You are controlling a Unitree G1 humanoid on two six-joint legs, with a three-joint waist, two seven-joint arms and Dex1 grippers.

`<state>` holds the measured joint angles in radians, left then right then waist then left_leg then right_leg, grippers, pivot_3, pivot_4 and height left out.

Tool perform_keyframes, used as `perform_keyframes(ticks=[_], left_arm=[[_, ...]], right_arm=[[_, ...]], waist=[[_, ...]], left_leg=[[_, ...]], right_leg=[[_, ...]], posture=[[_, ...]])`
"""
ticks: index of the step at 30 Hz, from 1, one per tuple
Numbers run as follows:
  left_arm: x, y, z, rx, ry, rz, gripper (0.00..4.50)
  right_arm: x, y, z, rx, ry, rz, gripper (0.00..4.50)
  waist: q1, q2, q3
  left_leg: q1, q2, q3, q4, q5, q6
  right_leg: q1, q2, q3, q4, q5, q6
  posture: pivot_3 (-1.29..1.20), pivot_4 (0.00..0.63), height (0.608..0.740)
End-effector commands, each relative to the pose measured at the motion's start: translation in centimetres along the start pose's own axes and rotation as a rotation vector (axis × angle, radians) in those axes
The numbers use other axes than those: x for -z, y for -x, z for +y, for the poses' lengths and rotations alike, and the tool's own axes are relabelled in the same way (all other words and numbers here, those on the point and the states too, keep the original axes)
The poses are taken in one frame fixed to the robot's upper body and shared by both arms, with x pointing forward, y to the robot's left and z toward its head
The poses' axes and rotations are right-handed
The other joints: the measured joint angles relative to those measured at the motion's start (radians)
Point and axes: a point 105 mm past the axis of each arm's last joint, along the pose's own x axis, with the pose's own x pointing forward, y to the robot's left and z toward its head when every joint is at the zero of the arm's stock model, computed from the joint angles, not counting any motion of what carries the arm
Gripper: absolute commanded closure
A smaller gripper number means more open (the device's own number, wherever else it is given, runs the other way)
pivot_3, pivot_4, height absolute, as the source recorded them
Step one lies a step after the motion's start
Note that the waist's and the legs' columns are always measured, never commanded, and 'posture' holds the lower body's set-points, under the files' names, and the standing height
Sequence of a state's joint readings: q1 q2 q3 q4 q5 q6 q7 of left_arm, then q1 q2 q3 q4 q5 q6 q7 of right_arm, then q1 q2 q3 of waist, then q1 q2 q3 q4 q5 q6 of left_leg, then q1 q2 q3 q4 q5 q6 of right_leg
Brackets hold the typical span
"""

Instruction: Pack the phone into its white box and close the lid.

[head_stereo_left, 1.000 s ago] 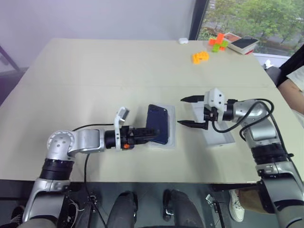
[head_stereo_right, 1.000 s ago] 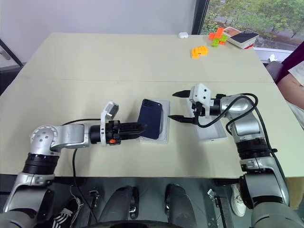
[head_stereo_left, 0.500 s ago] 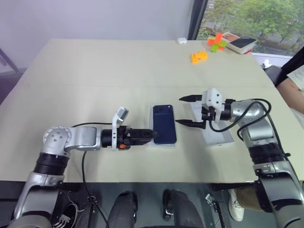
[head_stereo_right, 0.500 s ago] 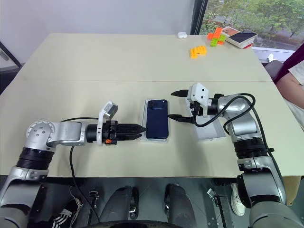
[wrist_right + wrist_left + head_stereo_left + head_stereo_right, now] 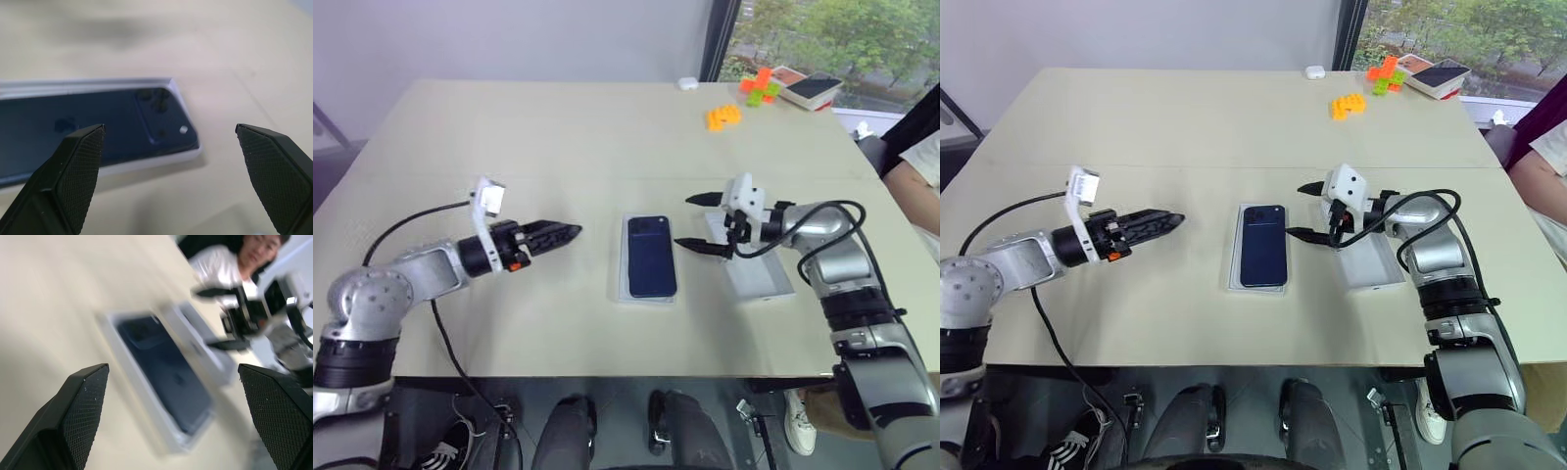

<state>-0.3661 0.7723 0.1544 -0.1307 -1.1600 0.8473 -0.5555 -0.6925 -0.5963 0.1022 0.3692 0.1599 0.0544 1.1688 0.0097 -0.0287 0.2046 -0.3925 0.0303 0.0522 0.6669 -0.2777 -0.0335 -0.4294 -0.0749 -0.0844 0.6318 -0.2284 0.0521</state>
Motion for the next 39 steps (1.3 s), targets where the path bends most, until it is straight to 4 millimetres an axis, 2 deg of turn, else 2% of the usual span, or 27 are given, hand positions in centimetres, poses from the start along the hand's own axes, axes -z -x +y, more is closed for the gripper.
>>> perform_keyframes(ticks=[1,4,10,15,19,26,29,33,35,37,39], left_arm=[[-1.6,1.0,-0.8,0.044,-0.166,-0.06,0.06],[-1.7,1.4,-0.5,0.042,-0.237,-0.086,0.0],[-0.7,1.4,-0.5,0.048,-0.264,-0.061,0.0],[-0.6,1.4,-0.3,0.036,-0.276,-0.07,0.0],[-0.7,1.3,-0.2,0.035,-0.283,-0.074,0.0],[-0.5,1.2,-0.1,0.023,-0.29,-0.067,0.0],[-0.5,1.2,-0.1,0.018,-0.289,-0.065,0.0],[-0.5,1.2,0.1,0.007,-0.288,-0.069,0.0],[-0.1,1.2,0.2,-0.003,-0.313,-0.047,0.0],[0.4,1.3,0.2,-0.004,-0.325,-0.031,0.0],[0.5,1.4,0.2,-0.001,-0.32,-0.032,0.0]], right_arm=[[-1.9,-0.2,0.3,-0.041,0.008,-0.044,0.0],[-2.3,-0.5,0.5,-0.063,-0.033,-0.045,0.84],[-0.8,-0.7,0.4,-0.031,0.015,0.04,3.92],[0.8,-2.3,1.4,-0.019,-0.04,0.106,3.92],[0.9,-3.2,1.7,-0.006,-0.077,0.117,3.92],[1.9,-3.9,3.5,-0.062,-0.042,0.169,3.92],[1.4,-4.1,3.4,-0.051,-0.032,0.154,3.92],[-1.3,-4.3,2.7,-0.046,-0.088,0.051,3.92],[-0.5,-4.5,3.3,-0.068,-0.105,0.079,3.92],[1.2,-4.3,4.3,-0.094,-0.108,0.148,3.92],[1.5,-4.0,4.6,-0.101,-0.131,0.155,3.92]], waist=[[0.0,0.0,0.0],[0.001,0.0,0.0],[0.001,0.0,0.0],[-0.001,0.0,0.0],[-0.003,0.0,0.0],[-0.002,0.0,0.0],[-0.002,0.0,0.0],[-0.006,0.0,0.0],[-0.006,0.0,0.0],[-0.005,0.0,0.0],[-0.002,0.0,0.0]], left_leg=[[0.0,0.0,0.0,0.0,-0.002,0.003],[0.0,0.001,0.0,0.0,-0.003,0.005],[0.0,0.001,0.0,0.0,-0.004,0.007],[0.0,0.001,-0.001,0.0,-0.004,0.007],[0.0,0.002,-0.001,0.0,-0.004,0.007],[0.0,0.002,-0.001,0.0,-0.004,0.007],[0.001,0.002,-0.002,0.0,-0.004,0.007],[0.001,0.002,-0.002,0.0,-0.004,0.007],[0.001,0.002,-0.003,0.0,-0.004,0.007],[0.001,0.002,-0.003,0.0,-0.004,0.007],[0.001,0.002,-0.003,0.0,-0.004,0.007]], right_leg=[[0.0,0.0,0.0,0.0,0.0,0.0],[0.0,0.0,0.0,0.0,0.0,0.0],[0.0,-0.001,0.0,0.0,0.0,0.0],[0.0,-0.001,0.0,0.001,0.0,0.0],[0.0,-0.001,0.0,0.002,0.0,0.0],[0.0,-0.001,0.0,0.002,0.0,0.0],[0.0,-0.001,0.0,0.002,0.0,0.0],[0.0,-0.001,0.0,0.002,0.0,0.0],[0.0,0.0,0.0,0.002,0.0,0.0],[0.0,0.0,0.0,0.002,0.0,0.0],[0.0,0.0,0.0,0.002,0.0,0.0]], posture=[[0.0,0.15,0.74],[0.0,0.15,0.74],[0.0,0.15,0.74],[0.0,0.15,0.74],[0.0,0.15,0.74],[0.0,0.15,0.74],[0.0,0.15,0.74],[0.0,0.15,0.74],[0.0,0.15,0.74],[0.0,0.15,0.74],[0.0,0.15,0.74]])
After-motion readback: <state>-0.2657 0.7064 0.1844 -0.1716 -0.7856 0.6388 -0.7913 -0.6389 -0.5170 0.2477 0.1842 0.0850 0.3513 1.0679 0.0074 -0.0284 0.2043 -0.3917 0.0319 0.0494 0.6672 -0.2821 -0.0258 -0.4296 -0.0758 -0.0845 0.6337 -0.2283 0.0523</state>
